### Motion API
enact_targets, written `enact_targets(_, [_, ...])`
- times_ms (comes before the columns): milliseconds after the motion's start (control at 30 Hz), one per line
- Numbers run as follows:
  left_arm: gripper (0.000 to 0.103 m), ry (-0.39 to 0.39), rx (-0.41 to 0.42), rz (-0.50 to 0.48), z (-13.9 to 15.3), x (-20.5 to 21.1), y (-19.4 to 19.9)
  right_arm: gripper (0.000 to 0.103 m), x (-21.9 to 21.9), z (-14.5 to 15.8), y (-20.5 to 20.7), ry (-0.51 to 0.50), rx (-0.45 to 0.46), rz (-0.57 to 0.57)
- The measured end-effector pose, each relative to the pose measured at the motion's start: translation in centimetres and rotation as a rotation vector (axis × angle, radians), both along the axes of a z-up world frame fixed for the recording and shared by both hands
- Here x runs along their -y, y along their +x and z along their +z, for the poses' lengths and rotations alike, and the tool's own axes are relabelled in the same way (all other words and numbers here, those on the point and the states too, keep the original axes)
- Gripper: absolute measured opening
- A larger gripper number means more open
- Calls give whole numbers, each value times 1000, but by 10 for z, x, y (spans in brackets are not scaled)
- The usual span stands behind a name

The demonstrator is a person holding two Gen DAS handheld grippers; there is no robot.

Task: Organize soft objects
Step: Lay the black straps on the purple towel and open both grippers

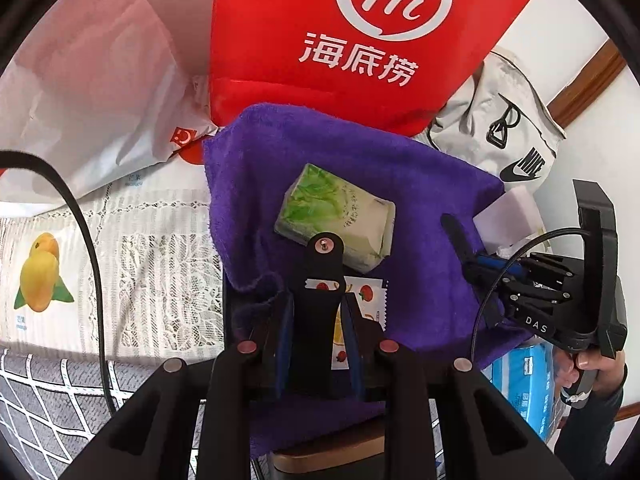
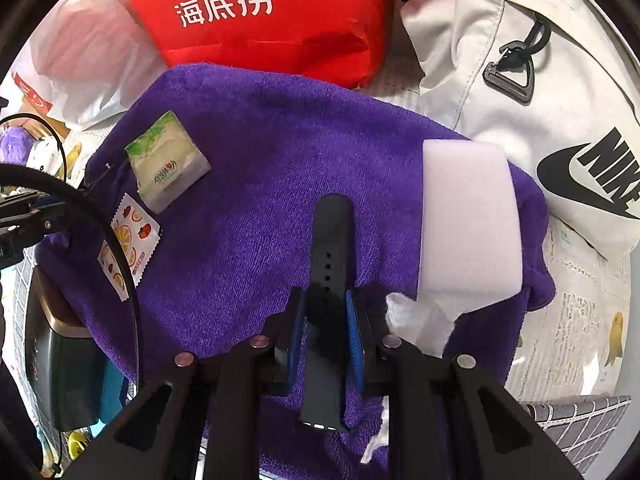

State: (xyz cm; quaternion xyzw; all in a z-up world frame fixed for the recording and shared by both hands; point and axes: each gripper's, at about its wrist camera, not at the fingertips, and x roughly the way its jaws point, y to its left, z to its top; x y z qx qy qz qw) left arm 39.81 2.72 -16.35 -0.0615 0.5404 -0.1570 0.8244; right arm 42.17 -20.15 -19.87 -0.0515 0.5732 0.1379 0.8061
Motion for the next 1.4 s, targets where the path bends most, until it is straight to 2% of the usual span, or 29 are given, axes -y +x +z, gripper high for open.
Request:
enact_targets(167, [23, 2, -5, 1, -3, 1, 1, 28, -1, 0, -10, 15, -3, -8])
enact_targets(333, [23, 46, 2, 2, -4, 6, 2, 28, -8, 7, -20, -16, 35, 0])
enact_targets(667, [23, 69, -18, 2, -12, 16, 6, 29, -11, 26, -48, 10, 90, -4])
enact_targets(1167, [24, 91, -44, -1, -19, 23, 7, 29, 5, 28, -67, 52, 100, -24])
enact_targets(1267, [31, 79, -67, -9, -20, 25, 6, 29, 2, 29, -66, 51, 102, -18])
enact_targets(1333, [48, 96, -77, -8, -19, 26, 4, 29, 1, 31, -68, 56, 105, -17])
enact_targets(1400, [51, 98, -62, -7, -14, 27, 1, 29, 2, 32, -70, 64, 102, -23])
